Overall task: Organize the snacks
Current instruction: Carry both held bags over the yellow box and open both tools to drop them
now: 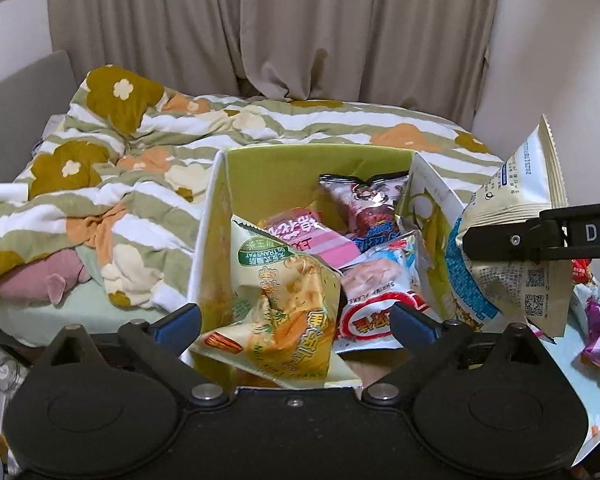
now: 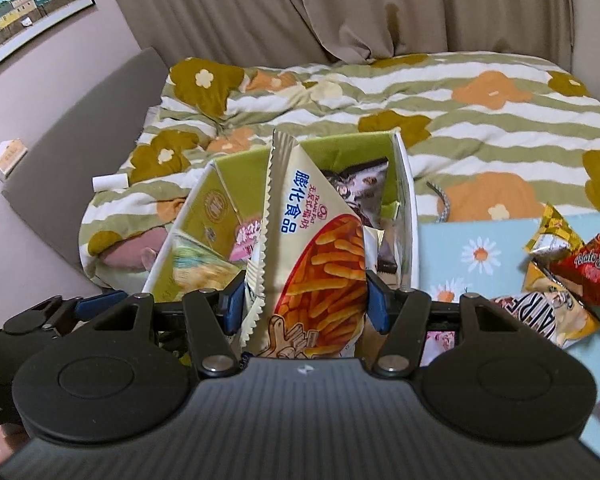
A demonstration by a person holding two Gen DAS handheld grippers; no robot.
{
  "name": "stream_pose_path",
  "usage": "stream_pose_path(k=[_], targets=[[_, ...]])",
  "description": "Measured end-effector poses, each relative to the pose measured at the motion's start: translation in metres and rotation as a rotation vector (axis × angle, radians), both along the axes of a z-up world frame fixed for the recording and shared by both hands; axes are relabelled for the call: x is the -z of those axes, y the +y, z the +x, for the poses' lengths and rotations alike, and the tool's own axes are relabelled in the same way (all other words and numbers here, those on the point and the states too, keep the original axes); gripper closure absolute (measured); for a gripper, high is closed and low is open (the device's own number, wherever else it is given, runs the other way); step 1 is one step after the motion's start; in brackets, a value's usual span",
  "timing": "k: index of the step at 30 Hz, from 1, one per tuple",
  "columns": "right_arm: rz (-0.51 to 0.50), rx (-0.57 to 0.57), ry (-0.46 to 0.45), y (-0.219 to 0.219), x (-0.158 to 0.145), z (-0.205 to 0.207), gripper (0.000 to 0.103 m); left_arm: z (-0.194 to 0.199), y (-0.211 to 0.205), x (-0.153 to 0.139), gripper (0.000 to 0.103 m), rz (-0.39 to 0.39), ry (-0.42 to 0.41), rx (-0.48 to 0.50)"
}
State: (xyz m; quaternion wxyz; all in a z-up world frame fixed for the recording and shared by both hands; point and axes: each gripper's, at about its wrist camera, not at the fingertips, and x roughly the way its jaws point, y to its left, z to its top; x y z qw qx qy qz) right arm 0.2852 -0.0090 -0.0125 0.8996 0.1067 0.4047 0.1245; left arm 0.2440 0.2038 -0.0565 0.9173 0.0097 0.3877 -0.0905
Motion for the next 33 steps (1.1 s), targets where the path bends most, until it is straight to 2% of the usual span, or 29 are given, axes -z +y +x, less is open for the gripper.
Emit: stream_pose_path(k=[5,8,16,19,20,21,24,33], targets=[[-0.001,-0.028,0.011,0.007,-0.004,-0.001,0.029,-0.009,0.009,-0.004,0.001,-0.021,-0.007,-0.034],[0.0,-0.06,0.01,0.014,-0.007,-0.002,0.029,-0.015,0.011,-0.007,0.001,-0.002,-0.014,-0.055],[0.095,-0.126,0.07,0.025,0.003,0.009,0.028,-0.025,0.024,-0.015,0.001,0.016,-0.038,-0.111],[0.13,-0.123,0.115,0.024,0.012,0.013,0.023,-0.027,0.027,-0.013,0.001,0.023,-0.036,-0.115],[0.137,-0.116,0.122,0.023,0.013,0.014,0.009,-0.028,0.028,-0.013,0.001,0.026,-0.036,-0.115],[0.142,-0.108,0.123,0.022,0.014,0.014,0.0,-0.028,0.028,-0.012,0.001,0.027,-0.037,-0.116],[0.151,-0.096,0.111,0.018,0.012,0.013,0.0,-0.031,0.028,-0.01,0.001,0.019,-0.036,-0.115],[0.057,-0.062,0.035,0.015,0.008,-0.002,0.0,-0.035,0.024,-0.012,0.001,0.017,-0.037,-0.092]])
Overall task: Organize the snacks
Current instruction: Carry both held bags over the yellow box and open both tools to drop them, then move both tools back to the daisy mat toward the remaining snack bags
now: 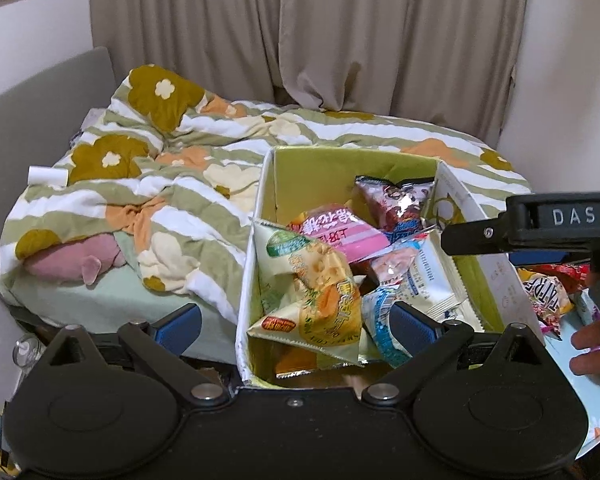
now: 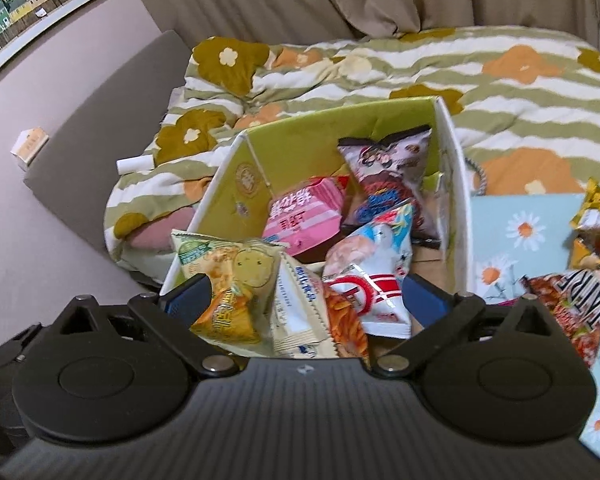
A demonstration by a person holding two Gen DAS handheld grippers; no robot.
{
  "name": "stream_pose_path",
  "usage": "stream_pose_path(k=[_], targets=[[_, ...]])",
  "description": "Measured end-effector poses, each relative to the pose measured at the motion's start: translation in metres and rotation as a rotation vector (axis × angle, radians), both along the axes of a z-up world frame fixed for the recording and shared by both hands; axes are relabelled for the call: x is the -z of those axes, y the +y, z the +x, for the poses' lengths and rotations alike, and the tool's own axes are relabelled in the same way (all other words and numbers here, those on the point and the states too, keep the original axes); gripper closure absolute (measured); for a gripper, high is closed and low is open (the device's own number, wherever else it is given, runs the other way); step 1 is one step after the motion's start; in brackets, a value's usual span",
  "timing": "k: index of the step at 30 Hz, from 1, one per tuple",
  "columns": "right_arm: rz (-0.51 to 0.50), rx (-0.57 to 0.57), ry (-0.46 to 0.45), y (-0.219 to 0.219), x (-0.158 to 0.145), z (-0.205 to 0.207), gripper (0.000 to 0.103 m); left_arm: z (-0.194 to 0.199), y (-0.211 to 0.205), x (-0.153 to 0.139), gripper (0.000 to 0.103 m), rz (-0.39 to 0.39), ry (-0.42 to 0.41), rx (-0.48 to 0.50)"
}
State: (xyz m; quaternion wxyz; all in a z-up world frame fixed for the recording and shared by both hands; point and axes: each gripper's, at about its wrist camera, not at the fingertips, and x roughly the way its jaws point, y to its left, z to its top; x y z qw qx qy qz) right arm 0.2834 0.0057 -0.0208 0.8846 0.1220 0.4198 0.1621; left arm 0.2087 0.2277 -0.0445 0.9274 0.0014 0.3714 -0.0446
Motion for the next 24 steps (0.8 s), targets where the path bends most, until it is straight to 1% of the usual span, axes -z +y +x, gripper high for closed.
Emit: stream_pose_path(k=[4,10,13,18,24], targets=[[-0.002,0.017,-0.023,-0.006,-0.006,-0.01,0.0,-0.001,-0.004,-0.006,0.001,0.007,-0.017,0.026],[0.035,0.057,-0.049,-0.024,-0.022,-0.026,0.0,-0.005,-0.014,-0.019,0.001,0.003,-0.055,0.07],[0.022,0.078,-0.073,-0.037,-0.03,-0.035,0.0,-0.007,-0.026,-0.026,0.001,-0.001,-0.074,0.09],[-0.021,0.118,-0.122,-0.067,-0.043,-0.052,0.0,-0.012,-0.055,-0.037,0.001,0.002,-0.111,0.127],[-0.047,0.189,-0.16,-0.122,-0.056,-0.069,0.0,-0.012,-0.108,-0.045,0.001,0.0,-0.143,0.187]])
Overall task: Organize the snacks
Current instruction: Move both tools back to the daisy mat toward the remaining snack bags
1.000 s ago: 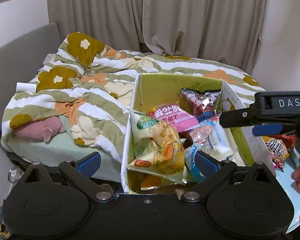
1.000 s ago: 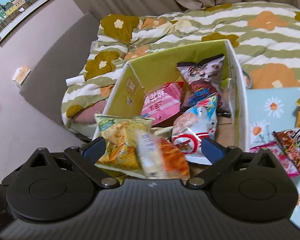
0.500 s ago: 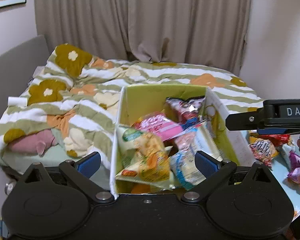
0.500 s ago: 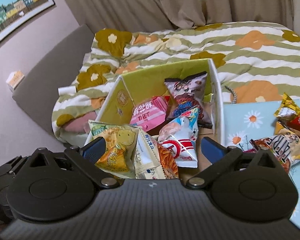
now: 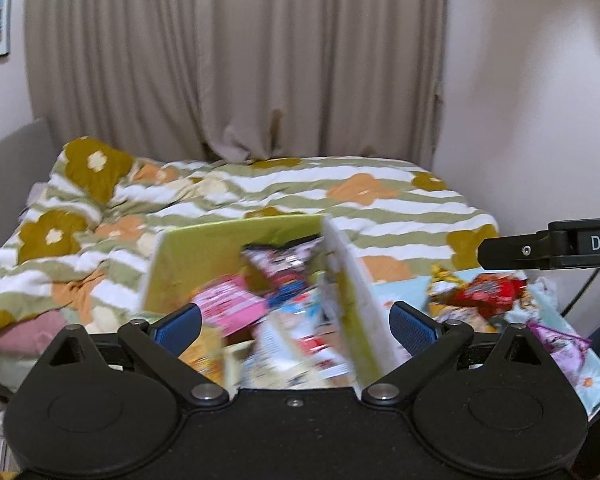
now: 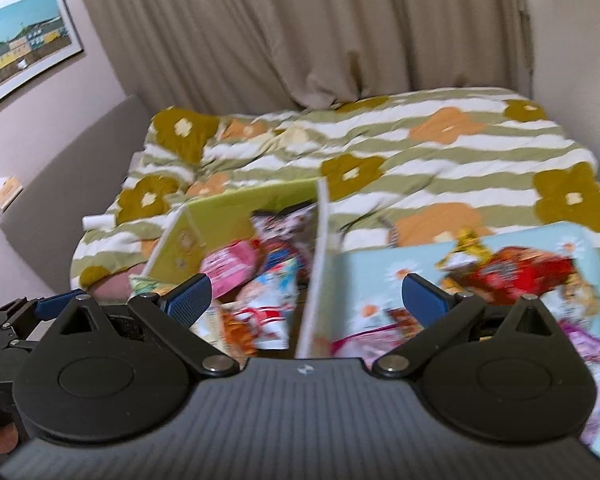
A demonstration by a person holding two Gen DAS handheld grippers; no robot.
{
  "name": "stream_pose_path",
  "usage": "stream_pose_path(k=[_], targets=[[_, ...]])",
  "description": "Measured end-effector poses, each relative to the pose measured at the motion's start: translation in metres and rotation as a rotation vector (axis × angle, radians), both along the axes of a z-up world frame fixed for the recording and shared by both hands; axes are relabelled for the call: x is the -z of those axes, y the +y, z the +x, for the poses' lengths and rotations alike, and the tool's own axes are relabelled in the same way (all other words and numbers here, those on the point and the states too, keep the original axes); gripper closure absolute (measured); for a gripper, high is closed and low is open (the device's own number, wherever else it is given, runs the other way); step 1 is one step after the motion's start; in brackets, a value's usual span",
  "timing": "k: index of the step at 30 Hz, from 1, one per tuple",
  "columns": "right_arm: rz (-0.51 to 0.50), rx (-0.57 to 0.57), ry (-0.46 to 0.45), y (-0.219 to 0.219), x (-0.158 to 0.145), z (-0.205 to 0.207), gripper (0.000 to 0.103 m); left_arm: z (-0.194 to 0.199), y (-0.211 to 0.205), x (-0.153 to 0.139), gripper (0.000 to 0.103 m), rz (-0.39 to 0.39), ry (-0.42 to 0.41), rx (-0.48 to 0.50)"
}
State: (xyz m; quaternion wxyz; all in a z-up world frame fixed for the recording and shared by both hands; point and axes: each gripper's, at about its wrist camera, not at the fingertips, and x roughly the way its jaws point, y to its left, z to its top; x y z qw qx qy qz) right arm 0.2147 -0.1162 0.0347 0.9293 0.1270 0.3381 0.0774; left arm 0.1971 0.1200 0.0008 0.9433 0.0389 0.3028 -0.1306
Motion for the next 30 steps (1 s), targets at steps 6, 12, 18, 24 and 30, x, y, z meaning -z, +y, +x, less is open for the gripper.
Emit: stream_pose_path(k=[6,12,18,24,30], targets=[[-0.035,0.106,0.002,-0.062,-0.003,-0.014,0.0,0.008,-0.063,0.003,0.001,0.004,0.012,0.1],[-0.037,0.243,0.027,-0.118,0.01,-0.026,0.0,0.018,-0.122,0.013,0.001,0.052,0.036,0.208],[0.008,0.376,0.099,-0.167,0.039,-0.035,0.0,0.035,-0.17,0.031,0.001,0.121,0.076,0.308],[0.071,0.479,0.178,-0.204,0.071,-0.043,0.0,0.056,-0.21,0.062,0.001,0.201,0.141,0.395],[0.102,0.555,0.253,-0.219,0.107,-0.047,0.0,0.074,-0.243,0.108,0.001,0.362,0.169,0.472]])
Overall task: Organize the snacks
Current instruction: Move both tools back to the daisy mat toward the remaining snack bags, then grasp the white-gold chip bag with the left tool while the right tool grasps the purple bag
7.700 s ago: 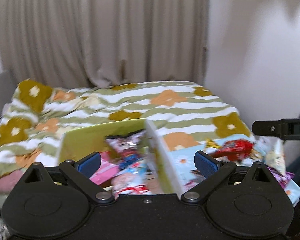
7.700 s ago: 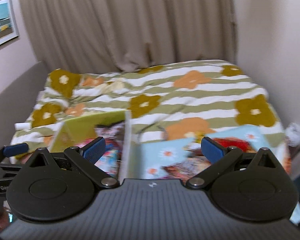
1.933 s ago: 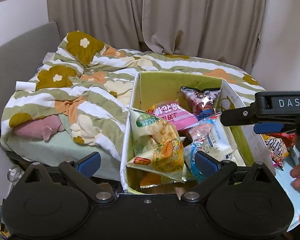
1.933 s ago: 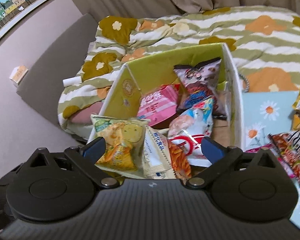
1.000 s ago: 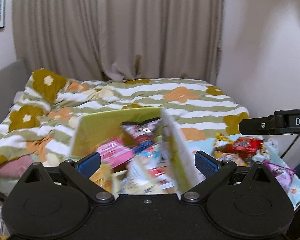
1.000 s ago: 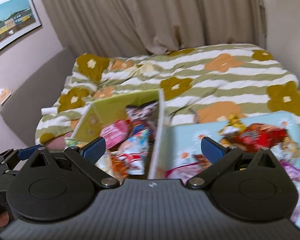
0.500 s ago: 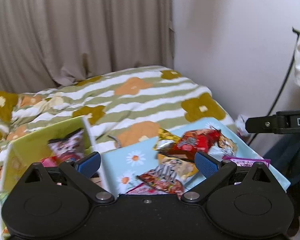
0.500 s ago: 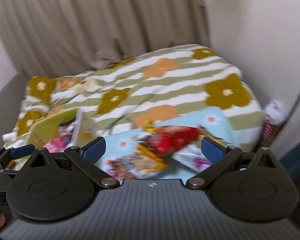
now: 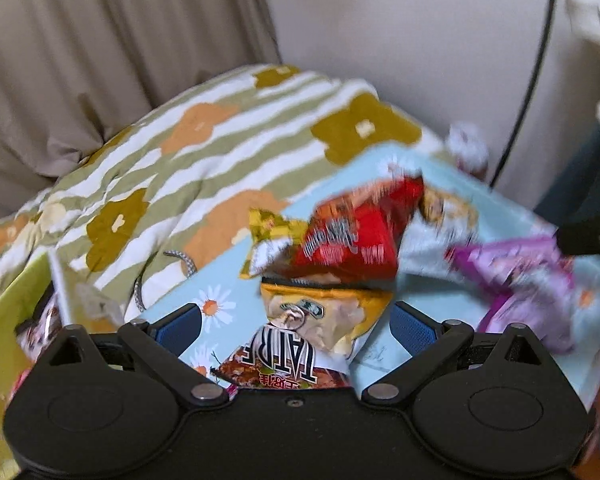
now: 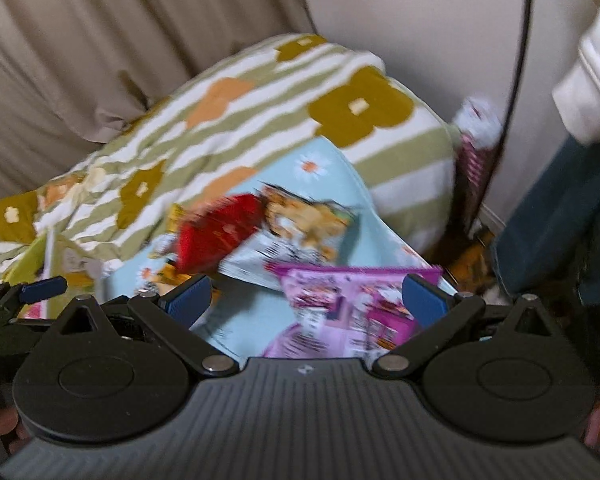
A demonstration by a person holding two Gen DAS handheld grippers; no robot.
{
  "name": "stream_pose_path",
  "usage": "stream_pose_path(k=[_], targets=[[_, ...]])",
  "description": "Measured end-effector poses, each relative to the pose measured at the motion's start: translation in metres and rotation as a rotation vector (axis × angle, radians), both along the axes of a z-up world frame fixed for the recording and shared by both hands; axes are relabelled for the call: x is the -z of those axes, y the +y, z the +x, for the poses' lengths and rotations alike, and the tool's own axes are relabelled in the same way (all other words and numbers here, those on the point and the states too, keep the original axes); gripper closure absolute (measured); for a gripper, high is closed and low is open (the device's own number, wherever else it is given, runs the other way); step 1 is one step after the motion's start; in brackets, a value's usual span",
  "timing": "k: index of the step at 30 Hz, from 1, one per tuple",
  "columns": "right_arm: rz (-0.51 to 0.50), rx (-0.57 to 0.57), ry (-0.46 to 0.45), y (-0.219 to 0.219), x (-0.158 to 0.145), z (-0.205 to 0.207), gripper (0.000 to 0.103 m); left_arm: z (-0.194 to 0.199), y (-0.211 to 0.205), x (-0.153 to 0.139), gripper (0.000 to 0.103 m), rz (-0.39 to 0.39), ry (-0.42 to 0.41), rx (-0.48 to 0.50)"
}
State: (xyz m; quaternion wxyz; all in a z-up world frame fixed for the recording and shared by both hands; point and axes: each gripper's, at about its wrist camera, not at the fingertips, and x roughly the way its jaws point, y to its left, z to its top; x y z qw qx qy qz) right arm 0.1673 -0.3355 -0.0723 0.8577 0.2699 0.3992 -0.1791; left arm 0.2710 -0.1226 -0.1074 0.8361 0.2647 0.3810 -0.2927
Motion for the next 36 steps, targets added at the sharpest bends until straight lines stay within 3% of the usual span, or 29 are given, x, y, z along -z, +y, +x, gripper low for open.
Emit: stream_pose_path(k=[11,16,18,25,36], targets=[[0.07,0.089,0.063,-0.009,0.046,-0.003,0.0,0.005,-0.026,0.064,0.002,0.197,0.007,0.107],[0.073,0.089,0.08,-0.007,0.056,0.004,0.0,0.009,-0.027,0.08,0.012,0.248,0.003,0.104],[0.074,0.087,0.084,-0.006,0.059,0.006,0.0,0.012,-0.025,0.084,0.023,0.253,0.006,0.103],[0.048,0.07,0.1,-0.004,0.066,0.013,0.0,0.015,-0.02,0.083,0.036,0.223,0.006,0.097],[0.013,0.009,0.125,-0.004,0.074,0.02,0.0,-0.002,-0.02,0.061,0.037,0.153,0.037,0.036]])
